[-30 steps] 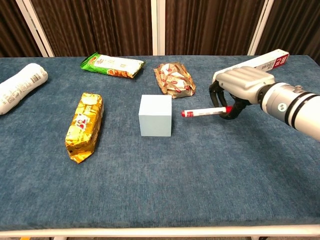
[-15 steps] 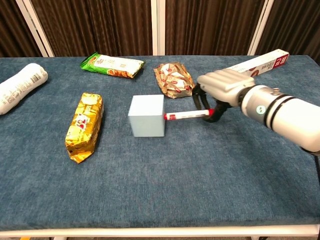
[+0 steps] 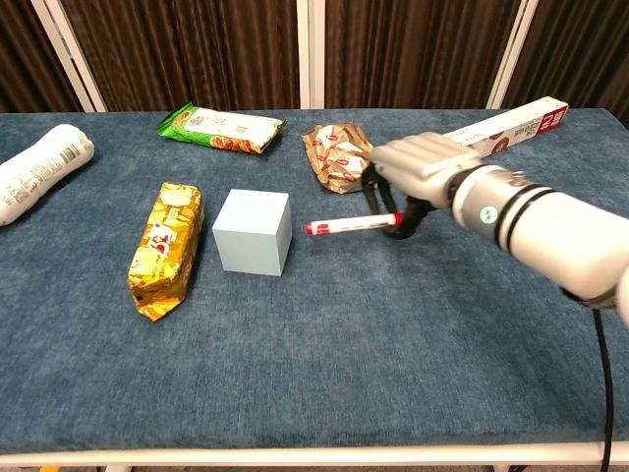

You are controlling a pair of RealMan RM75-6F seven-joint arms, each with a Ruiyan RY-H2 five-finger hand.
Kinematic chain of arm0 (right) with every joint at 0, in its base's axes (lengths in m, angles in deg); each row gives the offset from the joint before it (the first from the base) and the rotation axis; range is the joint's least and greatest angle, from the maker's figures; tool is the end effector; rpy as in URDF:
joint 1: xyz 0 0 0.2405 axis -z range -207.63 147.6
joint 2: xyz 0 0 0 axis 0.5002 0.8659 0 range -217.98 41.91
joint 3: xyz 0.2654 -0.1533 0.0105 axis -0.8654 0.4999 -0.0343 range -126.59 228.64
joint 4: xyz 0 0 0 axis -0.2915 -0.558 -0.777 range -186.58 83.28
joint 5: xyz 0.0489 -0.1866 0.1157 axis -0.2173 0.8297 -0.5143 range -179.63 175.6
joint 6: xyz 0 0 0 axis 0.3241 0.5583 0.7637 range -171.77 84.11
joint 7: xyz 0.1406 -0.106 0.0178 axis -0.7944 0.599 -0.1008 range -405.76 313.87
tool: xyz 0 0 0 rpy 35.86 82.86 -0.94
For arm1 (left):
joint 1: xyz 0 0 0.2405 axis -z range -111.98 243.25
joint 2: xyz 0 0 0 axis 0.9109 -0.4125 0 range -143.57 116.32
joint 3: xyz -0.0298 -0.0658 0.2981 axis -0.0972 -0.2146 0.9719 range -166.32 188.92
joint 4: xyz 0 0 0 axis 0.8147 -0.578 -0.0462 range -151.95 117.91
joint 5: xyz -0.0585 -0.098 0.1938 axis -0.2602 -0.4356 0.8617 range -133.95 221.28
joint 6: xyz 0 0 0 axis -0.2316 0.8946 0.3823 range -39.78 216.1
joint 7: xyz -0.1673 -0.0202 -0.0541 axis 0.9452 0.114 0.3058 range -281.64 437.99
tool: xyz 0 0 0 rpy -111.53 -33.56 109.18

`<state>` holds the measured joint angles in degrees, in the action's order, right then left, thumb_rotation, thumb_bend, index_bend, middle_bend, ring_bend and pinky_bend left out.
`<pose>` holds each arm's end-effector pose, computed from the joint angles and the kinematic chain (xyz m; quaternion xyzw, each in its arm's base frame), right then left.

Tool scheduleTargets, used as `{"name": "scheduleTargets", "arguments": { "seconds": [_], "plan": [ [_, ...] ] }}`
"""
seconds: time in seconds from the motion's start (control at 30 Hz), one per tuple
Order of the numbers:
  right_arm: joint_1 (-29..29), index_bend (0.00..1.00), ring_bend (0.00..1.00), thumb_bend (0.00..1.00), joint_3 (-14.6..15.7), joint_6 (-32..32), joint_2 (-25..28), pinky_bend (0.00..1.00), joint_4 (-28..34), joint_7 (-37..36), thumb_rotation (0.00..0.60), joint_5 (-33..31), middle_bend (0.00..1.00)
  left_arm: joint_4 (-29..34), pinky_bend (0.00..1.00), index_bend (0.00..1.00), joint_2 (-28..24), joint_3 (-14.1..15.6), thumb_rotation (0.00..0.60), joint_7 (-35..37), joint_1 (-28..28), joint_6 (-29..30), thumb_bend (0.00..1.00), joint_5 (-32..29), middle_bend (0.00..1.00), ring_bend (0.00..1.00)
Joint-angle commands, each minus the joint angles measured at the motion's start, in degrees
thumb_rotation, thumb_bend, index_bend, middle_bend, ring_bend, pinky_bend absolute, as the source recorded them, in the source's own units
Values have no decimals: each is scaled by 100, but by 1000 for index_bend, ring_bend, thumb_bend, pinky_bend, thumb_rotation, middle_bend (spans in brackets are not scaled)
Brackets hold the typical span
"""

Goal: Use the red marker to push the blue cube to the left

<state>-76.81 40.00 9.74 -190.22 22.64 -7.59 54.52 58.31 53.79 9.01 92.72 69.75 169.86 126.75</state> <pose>-0.1505 -0.4134 -0.1212 0.7880 -0.3080 0.2969 0.4427 -0.4346 0.2149 0.1784 -0.5686 -0.4241 -0.3652 0.6028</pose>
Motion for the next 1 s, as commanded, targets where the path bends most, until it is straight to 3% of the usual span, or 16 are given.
{"name": "scheduleTargets", "arguments": {
  "seconds": [0.03,0.17,0.4,0.7,1.0],
  "plan": [
    [316,632,736,325,265,254,480,835,312,-231,600,285,653,62,71,112,-12,-2,600,-44,5,28,0,28,106,44],
    [724,697,736,323,669,577,1017,835,423,-619,600,809,653,211,71,112,-28,14,600,-183,11,74,0,93,106,44],
    [1419,627,725,323,1233,931,1531,835,-60,-1783,600,1512,653,526,71,112,-3,64,600,-545,57,57,0,188,106,44],
    [1772,624,723,323,1321,861,1505,834,-884,-2741,600,1783,653,774,71,112,18,112,600,-937,76,16,0,198,106,44],
    [1779,586,720,323,1214,727,1326,835,-1271,-3057,600,2020,653,810,71,112,21,128,600,-1030,55,10,0,152,106,44]
  ]
}}
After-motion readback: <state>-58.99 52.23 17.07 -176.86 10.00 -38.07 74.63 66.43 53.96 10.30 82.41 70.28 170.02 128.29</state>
